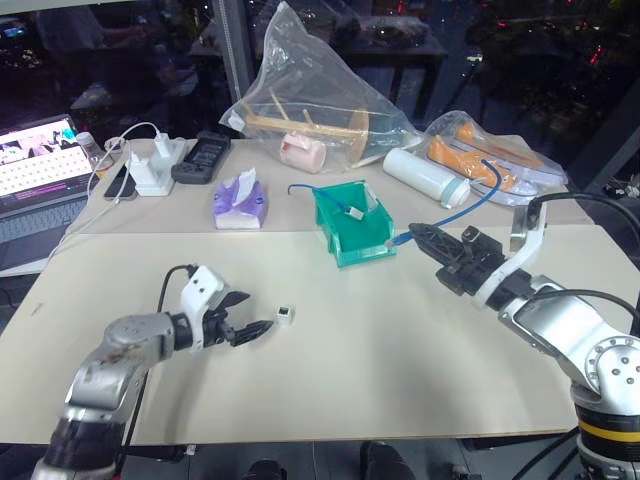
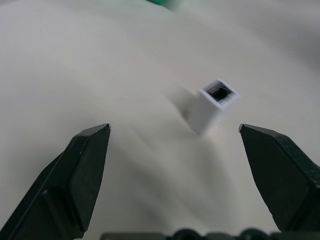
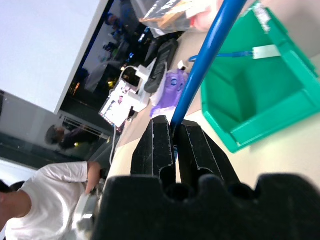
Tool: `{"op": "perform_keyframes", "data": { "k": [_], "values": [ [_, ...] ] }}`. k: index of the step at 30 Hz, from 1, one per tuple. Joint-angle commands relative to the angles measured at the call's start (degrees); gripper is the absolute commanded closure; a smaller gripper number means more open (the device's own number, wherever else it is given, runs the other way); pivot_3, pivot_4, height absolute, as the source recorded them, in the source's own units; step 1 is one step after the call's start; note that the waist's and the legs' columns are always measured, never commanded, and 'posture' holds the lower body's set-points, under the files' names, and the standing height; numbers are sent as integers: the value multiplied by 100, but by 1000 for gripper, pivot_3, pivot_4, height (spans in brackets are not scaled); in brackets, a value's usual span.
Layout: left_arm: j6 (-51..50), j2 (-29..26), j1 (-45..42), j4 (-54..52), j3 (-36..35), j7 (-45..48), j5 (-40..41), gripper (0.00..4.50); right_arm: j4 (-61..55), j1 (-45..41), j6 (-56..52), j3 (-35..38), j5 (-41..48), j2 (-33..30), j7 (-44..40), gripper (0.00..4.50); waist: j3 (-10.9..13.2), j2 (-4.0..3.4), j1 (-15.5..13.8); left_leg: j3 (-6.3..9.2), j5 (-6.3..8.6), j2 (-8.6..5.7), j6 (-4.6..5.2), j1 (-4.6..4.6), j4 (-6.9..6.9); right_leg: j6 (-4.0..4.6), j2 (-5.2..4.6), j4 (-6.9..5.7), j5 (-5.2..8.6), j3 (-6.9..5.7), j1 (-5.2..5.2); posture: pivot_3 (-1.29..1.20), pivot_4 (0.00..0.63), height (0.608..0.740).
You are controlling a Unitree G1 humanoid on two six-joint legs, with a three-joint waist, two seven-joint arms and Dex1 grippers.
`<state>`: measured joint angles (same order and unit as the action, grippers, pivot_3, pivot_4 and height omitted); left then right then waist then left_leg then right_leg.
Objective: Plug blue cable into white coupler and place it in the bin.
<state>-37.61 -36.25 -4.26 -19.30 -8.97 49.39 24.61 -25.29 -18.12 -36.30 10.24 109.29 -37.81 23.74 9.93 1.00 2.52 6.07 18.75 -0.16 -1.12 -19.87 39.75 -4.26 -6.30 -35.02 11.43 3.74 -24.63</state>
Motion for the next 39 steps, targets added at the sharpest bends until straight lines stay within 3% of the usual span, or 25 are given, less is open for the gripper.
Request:
{"op": "perform_keyframes", "data": {
  "k": [1,7,15,30,36,37,39],
  "values": [
    [83,266,243,-463,132,-486,-61,48,-103,-136,-4,77,12,25,-103,4500,0,0,-25,-1,0,-1,-1,2,1,0,0,2,0,1,2,0,150,740],
    [-289,1140,537,-1029,839,-2241,-916,48,-109,-153,-18,73,8,37,-103,4500,-1,1,-127,-1,-2,-1,-4,15,8,2,0,8,-1,1,23,0,150,740],
    [-199,1523,338,-904,1388,-2942,-1449,48,29,-379,-64,-2,-71,51,-142,4500,-2,-1,-150,-2,-3,-1,-5,22,7,5,1,7,-1,1,24,0,150,740],
    [-609,2227,-327,-367,1814,-3292,-1537,48,-32,-430,-116,18,-57,22,-13,4500,-6,-8,-185,-2,-3,-3,-5,23,8,5,0,10,-1,1,31,0,150,740],
    [-773,2251,-375,-225,1938,-3214,-1512,48,-100,-397,-120,127,24,-92,96,4500,-10,-14,-183,-2,-3,-3,-5,25,7,5,0,10,-1,2,32,0,150,740],
    [-778,2200,-377,-223,1981,-3220,-1577,575,-109,-391,-117,148,44,-114,111,4500,-10,-15,-182,-2,-3,-3,-5,25,7,5,0,10,-1,1,32,0,150,740],
    [-764,2113,-373,-229,2031,-3233,-1673,1086,-121,-381,-112,167,65,-139,128,4500,-11,-16,-181,-2,-3,-3,-5,26,6,5,0,11,-1,2,32,0,150,740]
  ]
}}
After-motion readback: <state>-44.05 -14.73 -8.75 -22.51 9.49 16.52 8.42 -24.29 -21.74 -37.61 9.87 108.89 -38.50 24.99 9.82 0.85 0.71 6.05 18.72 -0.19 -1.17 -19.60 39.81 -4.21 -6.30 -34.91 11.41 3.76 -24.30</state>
